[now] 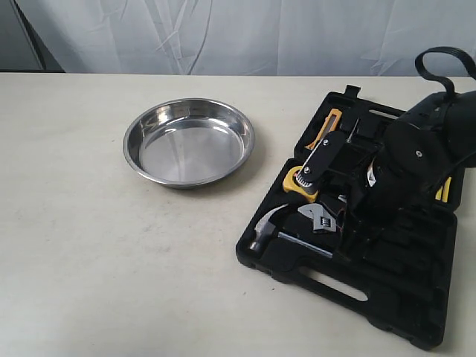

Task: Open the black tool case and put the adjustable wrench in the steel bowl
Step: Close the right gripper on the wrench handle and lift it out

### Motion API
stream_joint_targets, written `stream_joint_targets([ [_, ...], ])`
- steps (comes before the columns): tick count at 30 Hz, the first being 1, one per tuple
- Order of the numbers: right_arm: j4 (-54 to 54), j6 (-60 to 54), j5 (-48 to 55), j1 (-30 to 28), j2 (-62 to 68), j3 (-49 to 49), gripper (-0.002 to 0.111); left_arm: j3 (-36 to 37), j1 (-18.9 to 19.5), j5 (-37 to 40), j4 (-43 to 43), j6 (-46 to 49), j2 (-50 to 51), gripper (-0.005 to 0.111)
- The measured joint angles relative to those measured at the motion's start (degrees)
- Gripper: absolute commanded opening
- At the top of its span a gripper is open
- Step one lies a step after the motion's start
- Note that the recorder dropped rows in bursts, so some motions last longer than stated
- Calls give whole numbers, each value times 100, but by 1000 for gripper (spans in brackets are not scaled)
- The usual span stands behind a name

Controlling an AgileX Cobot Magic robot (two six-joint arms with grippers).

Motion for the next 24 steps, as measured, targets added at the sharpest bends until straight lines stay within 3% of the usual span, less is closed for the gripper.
stream_joint_targets([
  [11, -90, -103, -100, 0, 719, -23, 46, 0, 0, 0, 0, 0, 0, 0],
  [13, -102, -116, -100, 0, 752, -35, 36, 0, 0, 0, 0, 0, 0, 0],
  [16, -102, -147, -100, 11, 757, -44, 2, 0, 0, 0, 0, 0, 0, 0],
  [24, -111, -129, -35, 11, 676, -77, 0, 0, 0, 0, 0, 0, 0, 0],
])
